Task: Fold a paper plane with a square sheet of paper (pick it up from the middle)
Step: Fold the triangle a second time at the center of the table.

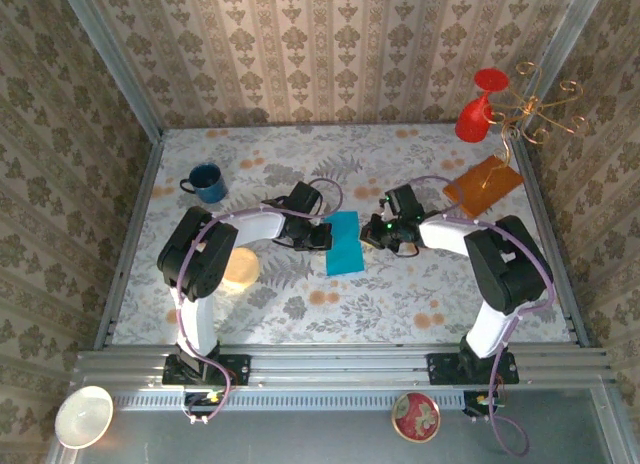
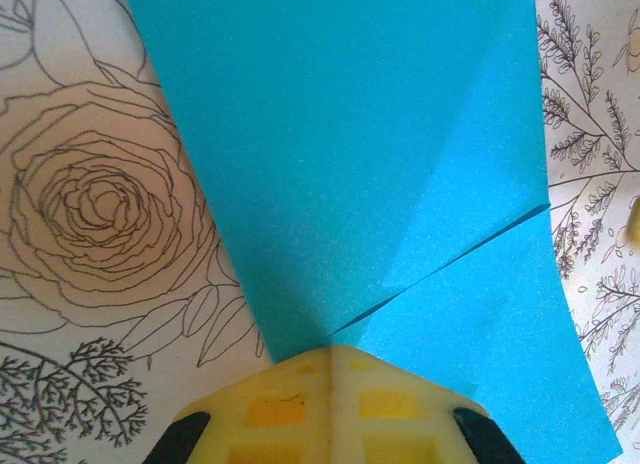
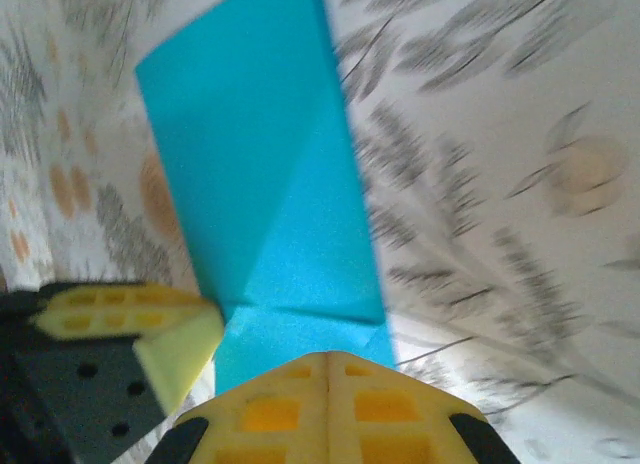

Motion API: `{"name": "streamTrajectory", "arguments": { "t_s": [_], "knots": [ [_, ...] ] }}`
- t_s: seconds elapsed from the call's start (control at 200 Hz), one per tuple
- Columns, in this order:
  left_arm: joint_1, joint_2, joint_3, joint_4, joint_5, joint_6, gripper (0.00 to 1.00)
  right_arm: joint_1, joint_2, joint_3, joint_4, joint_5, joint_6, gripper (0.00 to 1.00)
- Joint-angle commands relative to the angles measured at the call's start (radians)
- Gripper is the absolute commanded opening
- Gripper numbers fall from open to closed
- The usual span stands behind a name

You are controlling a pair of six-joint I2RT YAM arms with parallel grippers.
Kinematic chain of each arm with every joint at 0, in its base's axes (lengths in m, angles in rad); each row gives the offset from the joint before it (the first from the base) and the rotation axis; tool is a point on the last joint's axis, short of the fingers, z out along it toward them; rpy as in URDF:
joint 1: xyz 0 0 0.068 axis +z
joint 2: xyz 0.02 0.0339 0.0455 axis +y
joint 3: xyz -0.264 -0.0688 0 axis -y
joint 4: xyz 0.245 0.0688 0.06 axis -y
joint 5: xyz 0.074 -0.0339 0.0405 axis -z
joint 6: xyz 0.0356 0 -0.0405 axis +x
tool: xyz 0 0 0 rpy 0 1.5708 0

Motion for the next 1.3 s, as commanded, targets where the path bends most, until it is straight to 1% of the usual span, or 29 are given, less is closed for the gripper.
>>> {"name": "streamTrajectory", "arguments": {
  "t_s": [0.0, 0.165, 0.275, 0.49, 0.56, 0.675, 0.785, 0.885, 0.98, 1.07, 1.135, 1.295],
  "knots": [
    [0.014, 0.061, -0.028, -0.106, -0.071, 0.029, 0.00, 0.047, 0.025, 0.027, 0.006, -0.077, -0.024, 0.03],
    [0.016, 0.057, -0.024, -0.106, -0.070, 0.030, 0.00, 0.073, 0.085, 0.045, 0.043, -0.121, 0.006, 0.03],
    [0.016, 0.054, -0.022, -0.102, -0.068, 0.027, 0.00, 0.073, 0.120, 0.051, 0.010, -0.101, 0.008, 0.03],
    [0.016, 0.017, -0.017, -0.086, -0.038, 0.007, 0.00, 0.064, 0.153, -0.007, -0.003, -0.054, 0.014, 0.02],
    [0.016, -0.033, -0.016, -0.079, -0.026, -0.037, 0.00, 0.061, 0.157, -0.019, -0.028, -0.023, 0.003, 0.02],
    [-0.009, -0.141, -0.031, -0.053, -0.068, -0.149, 0.00, 0.059, 0.169, -0.019, -0.077, 0.018, -0.008, 0.02],
    [-0.048, -0.232, -0.082, 0.016, -0.097, -0.221, 0.07, 0.059, 0.178, -0.017, -0.101, 0.038, -0.008, 0.02],
    [-0.076, -0.270, -0.139, 0.091, -0.074, -0.275, 0.08, 0.059, 0.183, -0.017, -0.113, 0.048, -0.007, 0.02],
    [-0.094, -0.269, -0.189, 0.168, -0.019, -0.326, 0.07, 0.059, 0.188, -0.017, -0.119, 0.050, -0.008, 0.01],
    [-0.105, -0.244, -0.213, 0.214, 0.022, -0.359, 0.03, 0.058, 0.194, -0.015, -0.125, 0.048, -0.006, 0.01],
    [-0.117, -0.221, -0.215, 0.225, 0.040, -0.365, 0.00, 0.058, 0.197, -0.016, -0.124, 0.049, -0.003, 0.01],
    [-0.135, -0.170, -0.197, 0.222, 0.057, -0.361, 0.00, 0.058, 0.201, -0.015, -0.128, 0.050, 0.002, 0.01]
  ]
}}
